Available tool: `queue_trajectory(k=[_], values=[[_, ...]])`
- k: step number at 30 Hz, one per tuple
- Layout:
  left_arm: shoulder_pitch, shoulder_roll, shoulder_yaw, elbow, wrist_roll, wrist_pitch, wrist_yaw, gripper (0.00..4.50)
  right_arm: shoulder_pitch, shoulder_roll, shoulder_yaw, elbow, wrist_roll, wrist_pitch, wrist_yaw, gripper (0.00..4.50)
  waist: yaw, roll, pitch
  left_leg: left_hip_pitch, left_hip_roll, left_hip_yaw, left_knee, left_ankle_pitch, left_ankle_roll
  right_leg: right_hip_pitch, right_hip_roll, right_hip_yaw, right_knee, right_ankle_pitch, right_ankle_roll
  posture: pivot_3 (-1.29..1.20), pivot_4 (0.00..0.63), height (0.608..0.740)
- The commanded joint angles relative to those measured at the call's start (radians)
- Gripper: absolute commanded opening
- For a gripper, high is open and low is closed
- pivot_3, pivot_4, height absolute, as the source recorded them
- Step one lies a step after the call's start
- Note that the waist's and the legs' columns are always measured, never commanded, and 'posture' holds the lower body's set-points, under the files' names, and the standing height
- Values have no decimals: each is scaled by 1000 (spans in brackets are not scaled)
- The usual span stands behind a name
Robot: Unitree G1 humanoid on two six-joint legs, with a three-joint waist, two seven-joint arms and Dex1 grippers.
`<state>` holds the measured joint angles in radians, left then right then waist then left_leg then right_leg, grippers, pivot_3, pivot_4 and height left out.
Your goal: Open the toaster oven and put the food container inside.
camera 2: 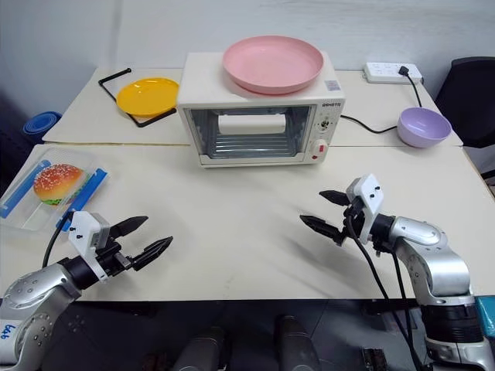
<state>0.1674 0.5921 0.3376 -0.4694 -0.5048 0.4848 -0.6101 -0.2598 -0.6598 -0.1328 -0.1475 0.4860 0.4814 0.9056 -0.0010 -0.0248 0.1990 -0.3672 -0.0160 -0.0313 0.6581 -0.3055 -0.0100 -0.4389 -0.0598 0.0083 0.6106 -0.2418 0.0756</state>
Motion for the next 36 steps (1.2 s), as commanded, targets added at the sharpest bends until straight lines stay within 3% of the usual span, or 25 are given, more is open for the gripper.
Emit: queue_trajectory(k=[1, 13, 27, 36], values=[[-9, 3, -11, -12, 38, -48, 11, 4500, 5, -10, -19, -31, 7, -13, -2, 4493, 0, 0, 0, 0, 0, 0, 0, 0, 0, 0, 0, 0, 0, 0, 0, 0, 150, 740], [-54, -4, -9, -23, 0, 24, 30, 4500, -34, 11, 18, -13, -21, 0, -24, 4493, -1, 0, 0, 0, 0, 0, 0, 0, 0, 0, 0, 0, 0, 0, 0, 0, 150, 740], [-315, 110, 39, -140, -277, 216, 6, 4500, -440, 193, 81, 302, -65, -22, -81, 4493, -4, 0, 0, -2, 1, 1, 2, 0, 0, -2, 1, 0, 2, 1, -1, 0, 150, 740], [-363, 157, 25, -129, -241, 222, 45, 4500, -595, 245, 62, 413, -50, -38, -55, 4493, -5, 0, 0, -3, 1, 3, 1, 0, 0, -5, 1, 1, 1, 1, 0, 0, 150, 740]])
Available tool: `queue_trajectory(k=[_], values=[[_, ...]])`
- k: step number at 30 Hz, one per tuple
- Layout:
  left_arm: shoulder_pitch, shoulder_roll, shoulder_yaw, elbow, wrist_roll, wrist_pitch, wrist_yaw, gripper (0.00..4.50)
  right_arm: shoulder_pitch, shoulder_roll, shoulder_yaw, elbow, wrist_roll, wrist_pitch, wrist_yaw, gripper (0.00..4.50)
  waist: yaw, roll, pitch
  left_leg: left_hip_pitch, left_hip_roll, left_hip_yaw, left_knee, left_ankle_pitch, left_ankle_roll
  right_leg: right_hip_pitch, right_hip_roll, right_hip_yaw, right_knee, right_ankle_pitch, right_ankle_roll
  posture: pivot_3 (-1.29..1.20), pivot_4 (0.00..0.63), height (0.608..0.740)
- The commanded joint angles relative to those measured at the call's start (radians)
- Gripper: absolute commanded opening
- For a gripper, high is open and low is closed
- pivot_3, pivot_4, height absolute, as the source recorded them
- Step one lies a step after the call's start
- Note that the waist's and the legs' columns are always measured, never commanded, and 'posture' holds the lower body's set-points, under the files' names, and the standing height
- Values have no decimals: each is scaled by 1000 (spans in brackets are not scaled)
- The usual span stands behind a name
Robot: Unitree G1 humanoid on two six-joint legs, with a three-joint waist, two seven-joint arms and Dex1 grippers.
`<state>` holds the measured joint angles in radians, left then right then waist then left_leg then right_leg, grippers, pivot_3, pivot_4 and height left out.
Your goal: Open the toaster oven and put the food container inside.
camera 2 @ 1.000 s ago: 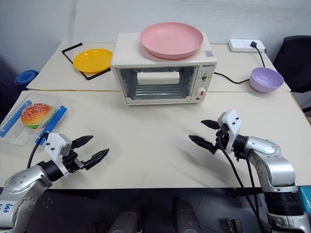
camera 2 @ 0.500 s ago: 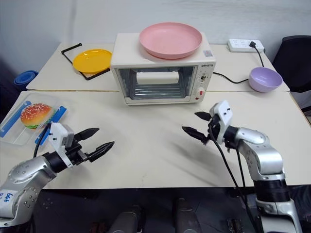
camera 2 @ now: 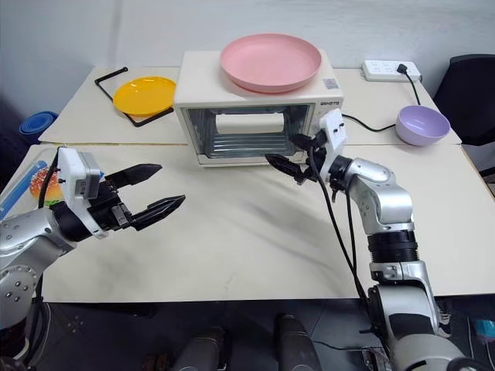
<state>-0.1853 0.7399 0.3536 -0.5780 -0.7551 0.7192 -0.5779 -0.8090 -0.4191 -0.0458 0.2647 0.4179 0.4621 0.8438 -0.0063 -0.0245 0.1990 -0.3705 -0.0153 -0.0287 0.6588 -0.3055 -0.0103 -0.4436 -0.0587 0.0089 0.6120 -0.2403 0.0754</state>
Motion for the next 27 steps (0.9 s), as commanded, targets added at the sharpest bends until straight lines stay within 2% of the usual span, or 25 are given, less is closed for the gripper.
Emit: queue_trajectory(k=[1, 15, 18, 21, 27], values=[[-12, 8, 8, -21, 11, -15, 18, 4500, -53, 5, -23, 6, 15, -23, 11, 4493, 0, 0, 0, 0, 0, 0, 0, 0, 0, 0, 0, 0, 0, 0, 0, 0, 150, 740], [-65, -6, 0, 39, 67, -43, 65, 4500, 55, -10, -14, -238, 106, 54, 100, 4493, -5, 0, 0, 0, 0, 0, -1, 0, 0, -1, 0, 0, 0, 0, 0, 0, 150, 740], [-154, -10, -21, 110, 102, -55, 87, 4500, 126, -22, -3, -305, 120, 67, 117, 4493, -7, 0, 0, 0, 0, 0, -1, 0, 0, -1, 0, 0, 1, 0, 0, 0, 150, 740], [-293, -11, -70, 229, 165, -95, 87, 3872, 194, -21, 11, -347, 124, 71, 121, 4500, -3, 0, 0, 0, 0, 0, -1, 0, 0, -1, 1, -1, 1, 0, 0, 0, 150, 740], [-482, 2, -215, 461, 313, -229, -31, 2045, 258, -1, 31, -370, 116, 69, 100, 4500, -22, 0, 0, 1, 0, 2, -1, 0, 0, -1, 1, 1, 1, 0, 1, 0, 150, 740]])
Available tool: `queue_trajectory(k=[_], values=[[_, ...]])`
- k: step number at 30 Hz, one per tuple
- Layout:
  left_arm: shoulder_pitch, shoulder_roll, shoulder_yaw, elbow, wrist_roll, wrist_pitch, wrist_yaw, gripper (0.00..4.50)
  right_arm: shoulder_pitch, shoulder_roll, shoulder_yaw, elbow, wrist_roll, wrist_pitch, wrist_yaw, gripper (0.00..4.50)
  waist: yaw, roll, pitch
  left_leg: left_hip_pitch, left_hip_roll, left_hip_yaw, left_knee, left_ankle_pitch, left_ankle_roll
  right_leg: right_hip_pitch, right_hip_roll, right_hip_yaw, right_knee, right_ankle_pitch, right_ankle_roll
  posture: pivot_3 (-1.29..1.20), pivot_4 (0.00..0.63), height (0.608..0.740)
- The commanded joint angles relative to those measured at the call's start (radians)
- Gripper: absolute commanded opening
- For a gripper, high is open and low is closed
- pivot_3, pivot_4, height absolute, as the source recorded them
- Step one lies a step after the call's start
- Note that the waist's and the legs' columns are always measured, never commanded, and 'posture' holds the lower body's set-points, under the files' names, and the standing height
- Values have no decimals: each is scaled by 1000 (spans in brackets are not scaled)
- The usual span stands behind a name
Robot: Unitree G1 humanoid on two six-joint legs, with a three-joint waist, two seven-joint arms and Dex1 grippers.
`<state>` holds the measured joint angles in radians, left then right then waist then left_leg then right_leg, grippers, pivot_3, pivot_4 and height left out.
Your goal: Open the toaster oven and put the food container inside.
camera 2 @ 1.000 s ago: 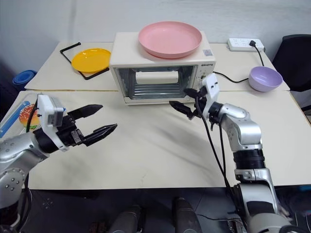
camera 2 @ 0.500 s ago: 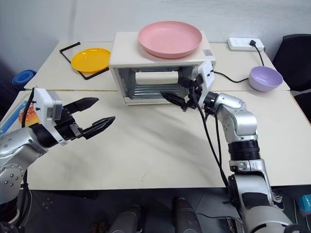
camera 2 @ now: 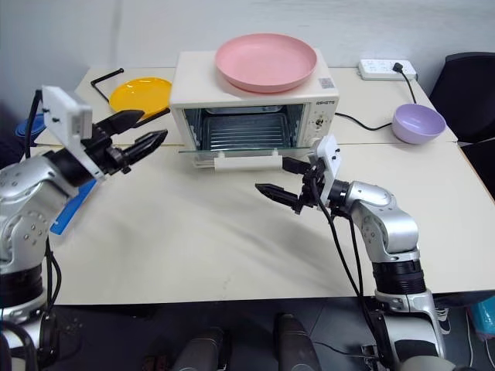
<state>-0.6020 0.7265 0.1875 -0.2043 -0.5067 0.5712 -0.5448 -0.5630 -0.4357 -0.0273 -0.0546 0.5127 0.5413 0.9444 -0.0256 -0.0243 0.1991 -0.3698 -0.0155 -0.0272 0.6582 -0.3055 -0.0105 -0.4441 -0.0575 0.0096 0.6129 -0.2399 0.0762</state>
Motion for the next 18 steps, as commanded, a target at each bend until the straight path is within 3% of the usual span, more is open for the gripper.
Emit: queue_trajectory(k=[1, 5, 7, 18], values=[[-90, 16, -72, 127, 85, -108, -94, 1729, 19, 19, 13, -54, 22, -9, -6, 4500, -4, 0, 0, 0, 0, 0, 0, 0, 0, 0, 0, 0, 0, 0, 0, 0, 150, 740], [-144, 8, -125, 229, 125, -177, -195, 475, 43, 30, 7, -78, 31, -1, -28, 4500, -7, 0, 0, 0, 1, 1, -1, 0, 0, -1, 1, 1, 1, 0, 0, 0, 150, 740], [-150, 8, -151, 255, 132, -193, -255, 56, 56, 30, 2, -95, 38, 5, -41, 4500, -5, 0, 0, 0, 1, 1, -1, 0, 0, -1, 2, 1, 1, 0, 0, 0, 150, 740], [-101, -7, -231, 234, 175, -194, -401, 56, 139, -40, -44, -213, 62, 50, -100, 4500, -1, 0, 0, -1, 1, 0, -1, 0, 0, -1, 0, 1, 0, 0, 0, 0, 150, 740]])
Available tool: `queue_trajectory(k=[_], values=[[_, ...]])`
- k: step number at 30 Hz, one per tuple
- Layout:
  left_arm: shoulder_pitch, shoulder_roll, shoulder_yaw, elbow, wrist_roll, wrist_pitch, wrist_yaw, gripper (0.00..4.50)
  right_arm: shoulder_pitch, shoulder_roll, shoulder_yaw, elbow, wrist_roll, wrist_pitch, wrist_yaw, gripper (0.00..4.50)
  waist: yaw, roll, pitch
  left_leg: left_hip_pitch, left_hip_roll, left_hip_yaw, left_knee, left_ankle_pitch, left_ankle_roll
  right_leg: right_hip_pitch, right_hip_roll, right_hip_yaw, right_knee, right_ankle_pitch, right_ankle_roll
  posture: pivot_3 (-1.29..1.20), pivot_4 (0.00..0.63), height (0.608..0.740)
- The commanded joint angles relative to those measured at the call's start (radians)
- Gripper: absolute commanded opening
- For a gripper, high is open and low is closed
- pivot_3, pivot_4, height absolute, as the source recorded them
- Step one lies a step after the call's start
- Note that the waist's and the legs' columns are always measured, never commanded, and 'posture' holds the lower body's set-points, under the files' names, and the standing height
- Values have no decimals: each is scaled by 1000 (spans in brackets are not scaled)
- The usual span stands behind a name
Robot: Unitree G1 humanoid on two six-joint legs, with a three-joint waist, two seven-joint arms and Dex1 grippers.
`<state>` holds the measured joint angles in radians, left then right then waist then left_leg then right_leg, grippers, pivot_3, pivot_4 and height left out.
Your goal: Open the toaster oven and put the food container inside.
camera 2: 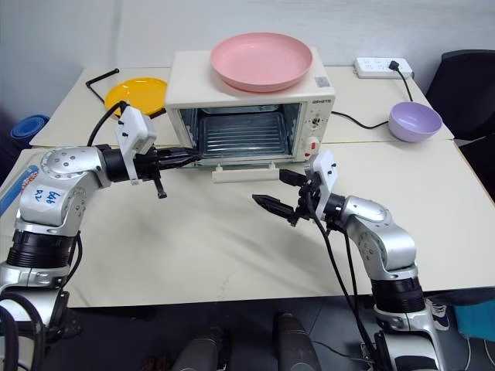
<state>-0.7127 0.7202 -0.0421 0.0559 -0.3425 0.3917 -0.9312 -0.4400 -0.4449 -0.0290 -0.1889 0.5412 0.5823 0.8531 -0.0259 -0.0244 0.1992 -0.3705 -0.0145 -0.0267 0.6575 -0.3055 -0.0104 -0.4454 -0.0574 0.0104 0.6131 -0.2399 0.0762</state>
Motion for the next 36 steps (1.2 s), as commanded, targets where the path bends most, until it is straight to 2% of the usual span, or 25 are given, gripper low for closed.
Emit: queue_trajectory(k=[1, 6, 10, 13, 16, 23, 26, 31, 36], values=[[16, -3, -2, -29, 14, -15, -16, 56, 38, -51, -53, -97, 32, 21, -14, 4500, 1, 0, 0, 0, 0, 0, 0, 0, 0, 0, 0, 0, 0, 0, 0, 0, 150, 740], [59, 2, 4, -65, 20, 3, -19, 56, 160, -172, -135, -197, 85, 84, 10, 4500, 4, 0, 0, 0, -1, 0, 1, 0, 0, 0, -1, 0, 0, 0, 1, 0, 150, 740], [164, 37, -8, -126, 57, -1, -19, 56, 232, -264, -212, -272, 178, 136, 50, 4500, -3, 0, 0, 0, -1, 1, 1, 0, 1, 1, -1, 1, 0, 0, 1, 0, 150, 740], [256, 57, -19, -167, 114, -24, 8, 56, 226, -291, -230, -294, 218, 161, 40, 4500, -5, 0, 0, 3, 1, 6, 1, -1, 1, 1, 2, 6, 2, 0, 1, 0, 150, 740], [324, 33, 1, -207, 123, -4, 58, 56, 180, -287, -218, -306, 253, 182, 16, 4500, 0, 0, 0, 4, 1, 6, 2, 0, 1, 1, 3, 7, 4, 0, 1, 0, 150, 740], [402, -3, 57, -294, 124, 107, 185, 56, 80, -278, -123, -285, 253, 179, 36, 4500, 3, 0, 0, 2, 1, 6, 4, -1, 3, 1, 1, 7, 3, 1, 2, 0, 150, 740], [480, -26, 205, -404, 19, 229, 243, 644, 23, -271, -85, -251, 248, 168, 59, 4500, -7, 0, 0, 2, 1, 7, 4, -2, 4, 1, 1, 8, 1, 1, 2, 0, 150, 740], [654, -102, 563, -639, -121, 502, 403, 2210, -57, -254, -23, -168, 225, 140, 125, 4500, -1, -1, 0, 2, 2, 6, 4, -2, 4, 0, 2, 14, 1, 1, 2, 0, 150, 740], [791, -238, 923, -787, -364, 669, 495, 3780, -126, -223, 46, -75, 183, 95, 193, 4500, 0, -1, 0, 2, 2, 7, 5, -2, 4, 1, 1, 16, 1, 1, 2, 0, 150, 740]])
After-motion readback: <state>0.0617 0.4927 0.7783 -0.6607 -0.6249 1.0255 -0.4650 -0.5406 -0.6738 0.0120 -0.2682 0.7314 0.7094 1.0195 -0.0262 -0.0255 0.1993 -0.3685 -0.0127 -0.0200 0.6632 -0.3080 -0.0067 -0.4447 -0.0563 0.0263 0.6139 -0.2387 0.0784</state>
